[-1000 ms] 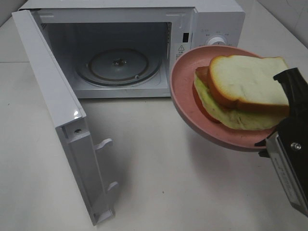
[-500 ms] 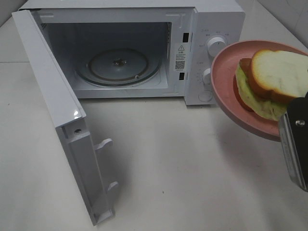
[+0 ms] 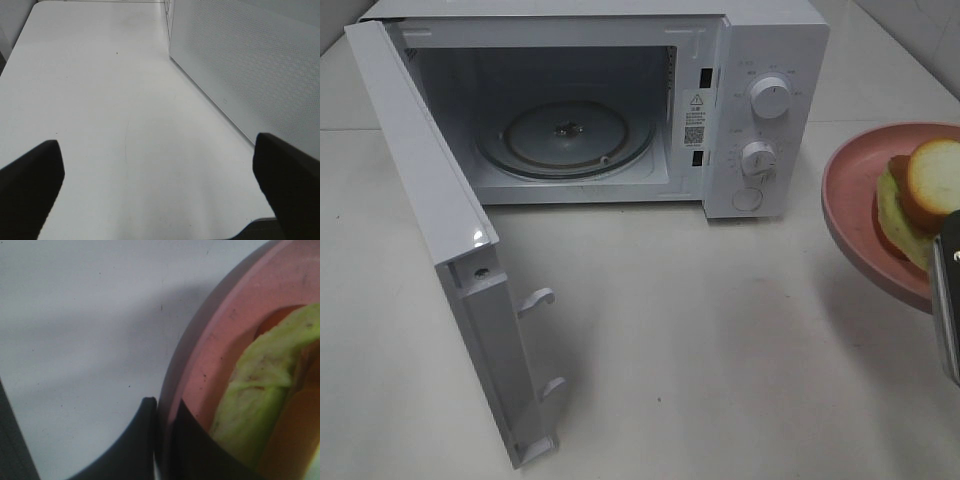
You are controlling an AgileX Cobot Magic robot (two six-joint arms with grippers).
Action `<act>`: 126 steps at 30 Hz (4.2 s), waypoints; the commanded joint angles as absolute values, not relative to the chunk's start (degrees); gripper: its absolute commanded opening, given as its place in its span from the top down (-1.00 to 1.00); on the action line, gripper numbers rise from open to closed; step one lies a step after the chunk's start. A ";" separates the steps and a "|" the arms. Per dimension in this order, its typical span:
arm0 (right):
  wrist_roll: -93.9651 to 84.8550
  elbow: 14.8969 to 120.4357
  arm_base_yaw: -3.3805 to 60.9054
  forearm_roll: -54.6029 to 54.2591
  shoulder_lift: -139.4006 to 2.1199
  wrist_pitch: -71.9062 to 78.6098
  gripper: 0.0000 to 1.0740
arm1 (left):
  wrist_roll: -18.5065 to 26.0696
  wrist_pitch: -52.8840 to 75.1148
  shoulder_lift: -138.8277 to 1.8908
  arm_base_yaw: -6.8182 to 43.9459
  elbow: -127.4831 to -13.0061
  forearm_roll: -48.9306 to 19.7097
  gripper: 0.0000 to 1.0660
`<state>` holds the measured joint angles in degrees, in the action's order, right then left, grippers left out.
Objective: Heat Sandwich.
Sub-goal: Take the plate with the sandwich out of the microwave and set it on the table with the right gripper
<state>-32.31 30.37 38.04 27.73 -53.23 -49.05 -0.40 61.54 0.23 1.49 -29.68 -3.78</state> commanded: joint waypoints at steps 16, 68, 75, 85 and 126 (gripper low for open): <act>-8.48 31.34 38.10 34.55 -58.38 -53.97 1.00 | -0.57 61.36 1.15 1.32 -29.62 -3.90 -0.83; 22.23 50.42 21.77 38.50 -90.81 -46.93 1.00 | -0.57 61.36 1.15 1.32 -29.62 -3.90 -0.83; 22.23 50.42 16.50 38.50 -91.27 -44.75 1.00 | -0.57 61.36 1.15 1.32 -29.62 -3.90 -0.83; 24.47 50.42 14.67 39.08 -97.35 -41.88 1.00 | -0.57 61.36 1.15 1.32 -29.62 -3.90 -0.83; 29.74 49.79 14.67 39.48 -107.37 -33.29 0.19 | -0.57 61.36 1.15 1.32 -29.62 -3.90 -0.83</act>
